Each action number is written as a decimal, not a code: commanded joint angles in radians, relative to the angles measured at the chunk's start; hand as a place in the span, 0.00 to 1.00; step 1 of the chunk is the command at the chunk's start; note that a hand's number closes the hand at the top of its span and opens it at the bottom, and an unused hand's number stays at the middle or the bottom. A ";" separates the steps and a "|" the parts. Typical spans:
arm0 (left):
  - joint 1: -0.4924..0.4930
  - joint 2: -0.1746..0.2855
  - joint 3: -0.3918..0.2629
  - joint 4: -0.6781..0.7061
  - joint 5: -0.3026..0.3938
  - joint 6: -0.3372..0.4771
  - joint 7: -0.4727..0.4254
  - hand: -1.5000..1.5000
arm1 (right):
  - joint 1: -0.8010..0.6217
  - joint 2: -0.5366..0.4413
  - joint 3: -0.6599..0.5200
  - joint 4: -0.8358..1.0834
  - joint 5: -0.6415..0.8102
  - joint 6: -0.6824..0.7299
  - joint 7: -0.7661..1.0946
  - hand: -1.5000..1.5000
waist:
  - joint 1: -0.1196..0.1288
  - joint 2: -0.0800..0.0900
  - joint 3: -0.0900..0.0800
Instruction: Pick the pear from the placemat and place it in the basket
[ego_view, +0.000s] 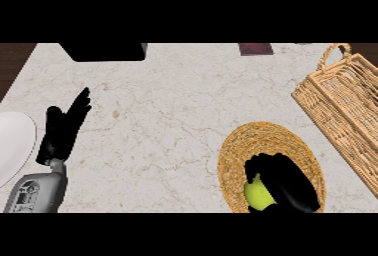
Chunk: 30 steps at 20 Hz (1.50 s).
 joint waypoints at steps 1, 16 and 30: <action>-0.011 -0.004 0.004 -0.023 0.009 0.003 0.028 0.50 | 0.107 0.075 0.009 -0.241 -0.106 0.065 0.088 1.00 | -0.002 0.001 0.001; 0.006 0.008 -0.003 -0.031 0.009 -0.023 0.014 0.50 | -0.133 0.189 -0.368 -0.812 -0.567 0.326 0.576 1.00 | 0.021 0.004 -0.001; 0.005 -0.020 -0.010 0.026 -0.012 0.002 -0.044 0.50 | -0.695 -0.163 -0.772 -0.437 -0.718 0.570 0.790 1.00 | 0.014 0.008 0.000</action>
